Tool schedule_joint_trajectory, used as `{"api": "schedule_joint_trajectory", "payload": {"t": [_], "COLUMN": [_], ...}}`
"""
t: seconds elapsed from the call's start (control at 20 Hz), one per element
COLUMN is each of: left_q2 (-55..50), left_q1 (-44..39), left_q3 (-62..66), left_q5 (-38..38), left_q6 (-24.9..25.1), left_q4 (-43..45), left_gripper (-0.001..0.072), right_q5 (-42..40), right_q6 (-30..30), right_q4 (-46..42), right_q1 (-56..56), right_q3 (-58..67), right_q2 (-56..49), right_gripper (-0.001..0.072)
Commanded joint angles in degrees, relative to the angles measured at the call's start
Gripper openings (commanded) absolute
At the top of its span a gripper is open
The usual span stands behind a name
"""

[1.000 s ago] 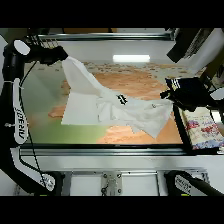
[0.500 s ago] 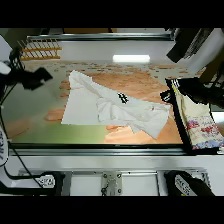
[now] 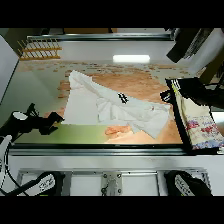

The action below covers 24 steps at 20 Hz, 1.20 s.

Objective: Fold the clothes and pants, and hang the long-sleeved shirts on hangers.

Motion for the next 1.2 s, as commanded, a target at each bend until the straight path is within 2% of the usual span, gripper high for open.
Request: {"api": "schedule_joint_trajectory", "payload": {"t": [0.0,0.1,0.25,0.3,0.35,0.4,0.45,0.5,0.75,0.95,1.15], "left_q2": [-2.5,-5.3,-7.9,-8.2,-8.4,-8.3,-8.3,-8.3,-8.3,-8.2,-8.2], "left_q1": [-3.7,-7.0,-10.3,-10.9,-11.2,-11.3,-11.3,-11.2,-7.6,-6.8,-6.8], "left_q3": [-2.4,0.6,5.4,6.8,8.0,9.0,10.0,11.1,14.8,13.6,13.0], "left_q5": [5.3,6.4,10.1,11.1,11.6,12.1,12.0,11.4,4.8,3.5,3.5], "left_q6": [0.0,-0.1,-4.4,-5.4,-5.6,-5.5,-5.2,-4.7,1.6,3.7,3.7], "left_q4": [-4.4,-4.3,-4.3,-4.3,-4.2,-3.8,-3.8,-3.7,-3.8,-3.8,-4.0], "left_gripper": [0.0618,0.0618,0.0616,0.0591,0.0357,0.0157,0.0033,0.0009,0.0008,0.0008,0.0008], "right_q5": [0.3,0.3,0.6,1.1,1.4,1.4,1.4,1.8,6.6,5.2,-0.2], "right_q6": [-0.2,-0.2,-0.2,-0.2,-0.2,-0.2,-0.2,-0.2,-0.7,-6.5,-14.0], "right_q4": [0.1,0.2,0.1,0.1,0.1,0.0,-0.3,-0.5,-0.9,0.5,12.2], "right_q1": [0.1,0.1,0.0,0.0,-0.1,-0.2,-0.2,-0.6,-10.6,-14.6,-11.1], "right_q3": [0.0,0.0,0.0,0.0,-0.2,-0.8,-1.6,-2.7,-14.7,-20.3,-20.2], "right_q2": [0.2,0.2,0.2,0.2,0.2,0.2,0.2,0.1,-2.6,-11.5,-22.2], "right_gripper": [0.0500,0.0500,0.0500,0.0500,0.0501,0.0508,0.0508,0.0508,0.0508,0.0508,0.0507]}}
